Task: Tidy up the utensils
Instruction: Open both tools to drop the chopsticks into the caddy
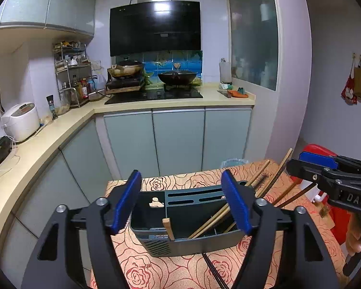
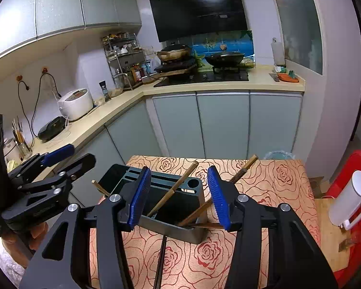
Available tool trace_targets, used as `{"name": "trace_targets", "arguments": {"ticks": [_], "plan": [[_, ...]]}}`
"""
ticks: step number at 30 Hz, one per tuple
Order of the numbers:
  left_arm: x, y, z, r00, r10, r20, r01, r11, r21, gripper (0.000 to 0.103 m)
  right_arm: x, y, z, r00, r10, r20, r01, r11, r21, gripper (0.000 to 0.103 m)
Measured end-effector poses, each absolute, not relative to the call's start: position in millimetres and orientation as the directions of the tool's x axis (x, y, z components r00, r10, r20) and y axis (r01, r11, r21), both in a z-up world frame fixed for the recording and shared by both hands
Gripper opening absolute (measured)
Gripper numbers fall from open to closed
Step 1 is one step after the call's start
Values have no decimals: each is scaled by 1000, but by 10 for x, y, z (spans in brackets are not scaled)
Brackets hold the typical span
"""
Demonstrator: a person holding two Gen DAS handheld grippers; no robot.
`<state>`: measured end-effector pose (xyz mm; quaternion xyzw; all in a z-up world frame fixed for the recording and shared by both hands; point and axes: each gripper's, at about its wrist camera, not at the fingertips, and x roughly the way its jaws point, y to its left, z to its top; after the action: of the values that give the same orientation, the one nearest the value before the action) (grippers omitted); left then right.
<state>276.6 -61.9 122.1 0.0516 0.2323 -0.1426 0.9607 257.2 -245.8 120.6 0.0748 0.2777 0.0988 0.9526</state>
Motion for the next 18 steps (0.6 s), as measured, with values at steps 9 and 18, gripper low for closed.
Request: {"name": "trace_targets", "arguments": {"ticks": [9, 18], "plan": [[2469, -478, 1152, 859, -259, -441, 307, 951, 39, 78, 2321, -2551, 1313, 867, 183, -463, -129, 981, 145, 52], [2221, -277, 834, 838, -240, -489, 283, 959, 14, 80, 1952, -2518, 1260, 886, 159, -436, -135, 987, 87, 52]]}}
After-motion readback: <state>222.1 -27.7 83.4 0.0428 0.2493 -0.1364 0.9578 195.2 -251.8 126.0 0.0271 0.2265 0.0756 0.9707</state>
